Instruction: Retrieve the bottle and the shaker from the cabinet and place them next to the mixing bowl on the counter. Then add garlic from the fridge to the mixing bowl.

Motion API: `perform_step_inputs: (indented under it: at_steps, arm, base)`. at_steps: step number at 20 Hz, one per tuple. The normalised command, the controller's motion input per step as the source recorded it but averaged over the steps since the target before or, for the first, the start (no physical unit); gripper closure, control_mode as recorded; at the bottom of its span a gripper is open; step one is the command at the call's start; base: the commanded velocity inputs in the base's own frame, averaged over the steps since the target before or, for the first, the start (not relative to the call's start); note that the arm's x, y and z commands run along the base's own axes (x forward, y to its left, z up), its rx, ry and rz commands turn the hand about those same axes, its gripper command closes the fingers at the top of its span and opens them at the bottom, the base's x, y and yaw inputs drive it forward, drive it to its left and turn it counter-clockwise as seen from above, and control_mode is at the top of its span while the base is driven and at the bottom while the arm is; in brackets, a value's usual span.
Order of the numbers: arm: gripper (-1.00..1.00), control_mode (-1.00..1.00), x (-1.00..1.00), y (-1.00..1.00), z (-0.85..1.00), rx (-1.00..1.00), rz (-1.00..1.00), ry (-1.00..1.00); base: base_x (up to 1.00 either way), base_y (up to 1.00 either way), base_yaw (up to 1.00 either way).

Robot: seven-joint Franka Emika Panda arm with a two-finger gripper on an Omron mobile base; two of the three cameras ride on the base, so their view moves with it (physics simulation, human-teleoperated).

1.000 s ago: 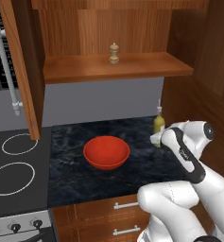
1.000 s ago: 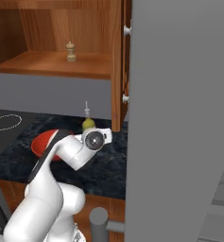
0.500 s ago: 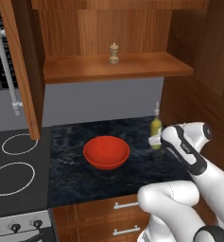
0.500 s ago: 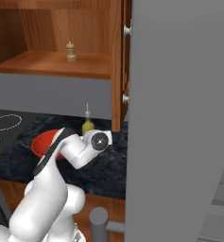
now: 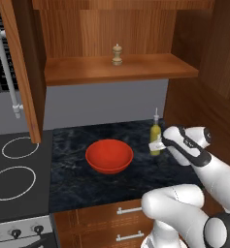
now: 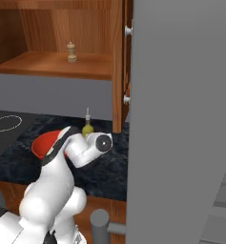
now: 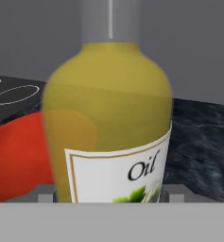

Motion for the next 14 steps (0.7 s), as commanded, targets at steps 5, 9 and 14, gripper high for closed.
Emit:
perform_step_inputs:
  at_steps: [5,9,14]
  arm:
    - [1.00,-1.00,0.06,0.23,-0.47,0.01,0.01,-0.08]
    - [1.00,-1.00,0.10,0.20,-0.47,0.01,0.00,-0.12]
    - [1.00,-1.00,0.05,0.17,-0.47,0.00,0.00,-0.12]
  base:
    - [0.00,0.00,0.00]
    - [0.00,0.00,0.00]
    - [0.00,0.00,0.00]
